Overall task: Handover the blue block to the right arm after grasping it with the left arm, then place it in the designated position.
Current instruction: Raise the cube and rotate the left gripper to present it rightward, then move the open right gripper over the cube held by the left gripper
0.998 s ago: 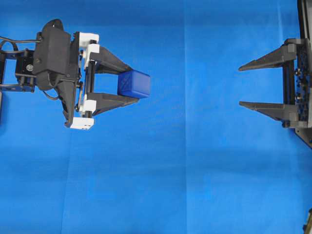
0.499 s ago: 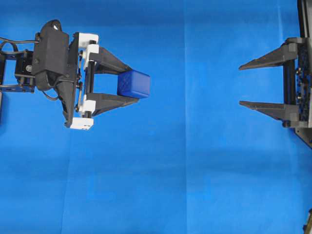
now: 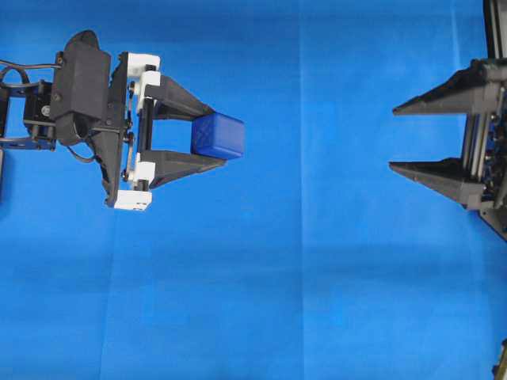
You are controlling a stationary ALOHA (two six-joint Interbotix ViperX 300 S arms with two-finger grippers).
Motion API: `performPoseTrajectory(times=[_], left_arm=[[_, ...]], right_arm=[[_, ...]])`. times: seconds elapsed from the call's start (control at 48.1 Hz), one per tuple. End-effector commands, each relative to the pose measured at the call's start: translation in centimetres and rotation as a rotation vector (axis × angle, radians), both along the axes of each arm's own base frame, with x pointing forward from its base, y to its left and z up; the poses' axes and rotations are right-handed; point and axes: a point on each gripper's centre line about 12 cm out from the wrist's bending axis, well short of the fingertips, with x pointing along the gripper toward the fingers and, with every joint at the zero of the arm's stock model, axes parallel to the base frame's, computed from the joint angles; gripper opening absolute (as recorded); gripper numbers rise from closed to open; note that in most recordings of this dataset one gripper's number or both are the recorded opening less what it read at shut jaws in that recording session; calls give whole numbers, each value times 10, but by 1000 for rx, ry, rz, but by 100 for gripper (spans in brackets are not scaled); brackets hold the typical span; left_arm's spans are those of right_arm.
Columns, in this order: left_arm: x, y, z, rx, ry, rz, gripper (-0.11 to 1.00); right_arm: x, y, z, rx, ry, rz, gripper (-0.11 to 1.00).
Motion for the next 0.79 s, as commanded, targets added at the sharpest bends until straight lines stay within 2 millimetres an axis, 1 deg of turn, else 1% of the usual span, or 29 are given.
performPoseTrajectory(times=[0.0, 0.354, 0.77], left_arm=[[-2, 0, 12, -5, -40, 0, 47], [-2, 0, 13, -8, -44, 0, 47], [-2, 0, 13, -9, -44, 1, 47]], right_arm=[[1, 2, 12, -123, -35, 15, 96], [0, 4, 7, -516, -23, 48, 96], [0, 3, 8, -534, -17, 42, 94]])
